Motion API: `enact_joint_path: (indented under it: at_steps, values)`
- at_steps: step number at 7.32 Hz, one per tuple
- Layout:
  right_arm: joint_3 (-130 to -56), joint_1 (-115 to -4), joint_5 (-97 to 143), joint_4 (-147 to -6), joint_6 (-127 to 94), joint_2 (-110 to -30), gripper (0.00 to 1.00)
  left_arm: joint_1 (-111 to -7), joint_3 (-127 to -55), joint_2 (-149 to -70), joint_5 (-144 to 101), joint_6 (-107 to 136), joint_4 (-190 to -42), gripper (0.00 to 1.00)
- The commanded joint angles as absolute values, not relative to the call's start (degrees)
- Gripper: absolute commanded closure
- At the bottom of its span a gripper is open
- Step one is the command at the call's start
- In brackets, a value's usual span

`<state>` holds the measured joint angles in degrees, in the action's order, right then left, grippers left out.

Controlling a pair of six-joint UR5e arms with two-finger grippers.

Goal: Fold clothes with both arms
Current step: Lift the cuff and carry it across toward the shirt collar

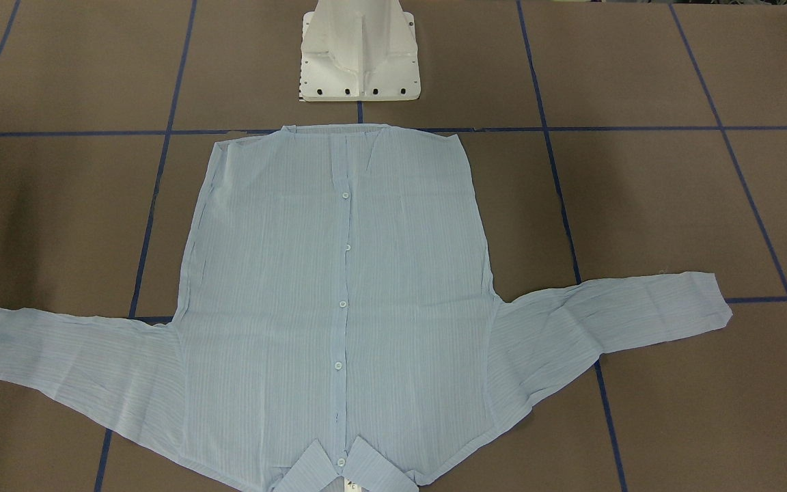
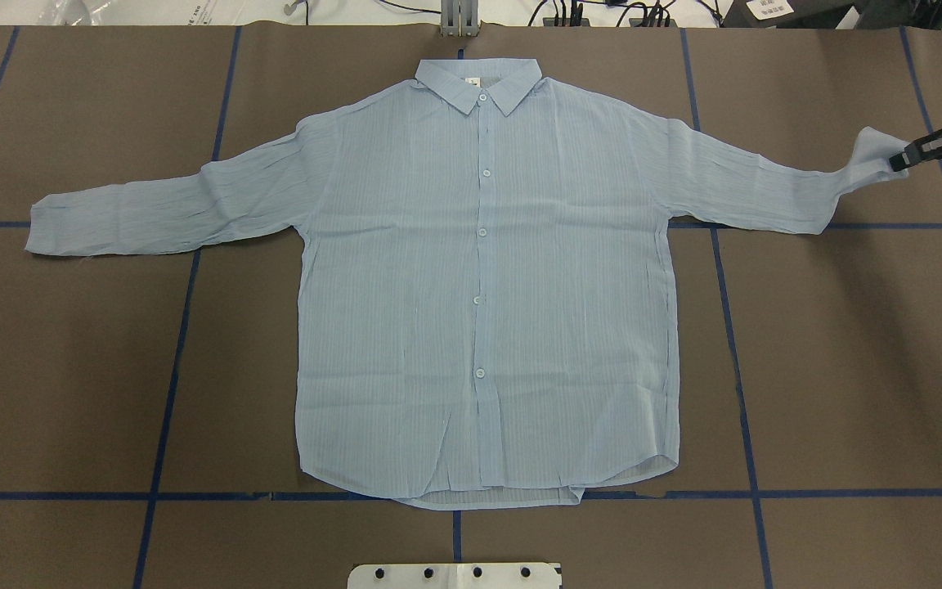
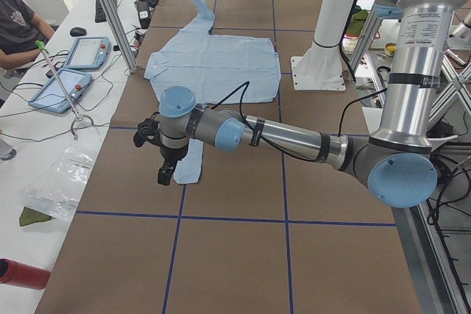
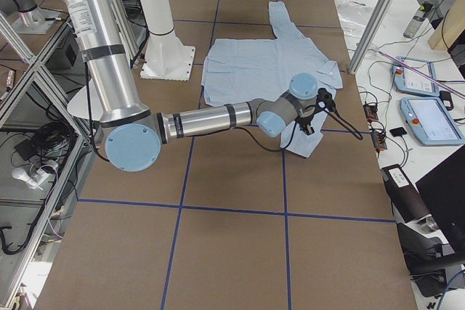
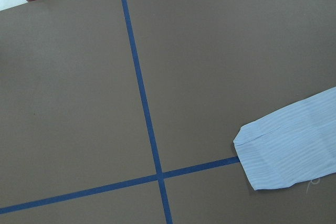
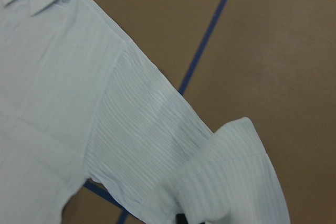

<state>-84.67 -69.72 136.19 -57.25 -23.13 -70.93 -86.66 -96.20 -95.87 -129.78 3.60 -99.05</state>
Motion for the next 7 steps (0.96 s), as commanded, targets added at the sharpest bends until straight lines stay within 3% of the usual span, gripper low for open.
enact_joint_path:
  at_steps: [1, 3, 5, 7]
  values:
    - [-84.55, -62.79, 134.66, -61.49, -34.41, -59.38, 1.0, -86.66, -95.54, -95.8, -129.81, 3.6, -99.05, 0.0]
    - [-81.33, -55.85, 127.92, -73.16, -37.25, -46.3, 1.0, -86.66, -93.53, -95.8, -129.81, 3.51, -100.45, 0.0]
    - [-71.24, -48.9, 118.79, -73.21, -39.81, -33.98, 1.0, -86.66, -89.06, -95.8, -129.73, 3.51, -104.74, 0.0]
    - [-67.16, -45.72, 115.85, -73.21, -39.81, -30.77, 1.0, -86.66, -85.79, -95.98, -129.73, 3.6, -108.1, 0.0]
